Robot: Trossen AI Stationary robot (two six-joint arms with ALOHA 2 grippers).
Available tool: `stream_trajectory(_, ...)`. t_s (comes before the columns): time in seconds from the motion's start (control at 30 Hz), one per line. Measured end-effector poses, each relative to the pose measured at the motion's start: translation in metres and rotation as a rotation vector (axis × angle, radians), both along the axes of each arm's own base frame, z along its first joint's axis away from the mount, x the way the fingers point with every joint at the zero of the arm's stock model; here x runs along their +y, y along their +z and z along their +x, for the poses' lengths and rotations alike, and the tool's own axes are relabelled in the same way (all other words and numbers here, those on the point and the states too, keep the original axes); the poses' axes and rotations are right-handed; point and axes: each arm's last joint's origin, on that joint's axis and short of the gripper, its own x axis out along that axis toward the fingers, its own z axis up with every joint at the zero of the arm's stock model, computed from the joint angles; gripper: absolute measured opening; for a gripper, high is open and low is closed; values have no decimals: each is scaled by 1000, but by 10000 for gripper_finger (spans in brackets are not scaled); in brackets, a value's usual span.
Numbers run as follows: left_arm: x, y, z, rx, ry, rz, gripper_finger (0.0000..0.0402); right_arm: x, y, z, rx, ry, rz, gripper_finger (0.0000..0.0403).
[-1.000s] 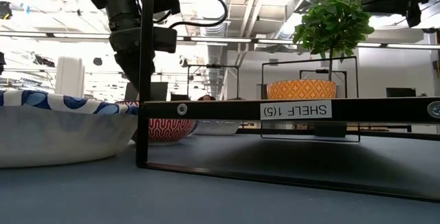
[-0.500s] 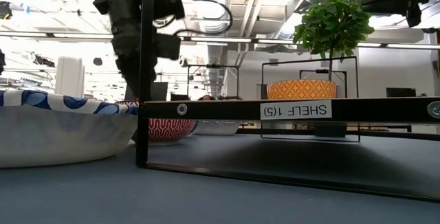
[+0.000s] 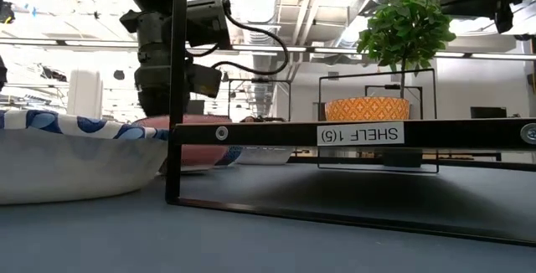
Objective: Place and stack bowls onto a shelf
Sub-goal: Stack the dark blue striped bowl into the light blue patterned bowl
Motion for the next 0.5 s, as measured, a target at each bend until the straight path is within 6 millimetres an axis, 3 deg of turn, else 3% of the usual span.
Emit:
stream_trajectory(0.23,0,6,3,-2,20,-7,5,0,0,0,1,0,0,123)
stream_trajectory(0.5,6,48,17,12,-14,61,3,0,0,0,1,0,0,123)
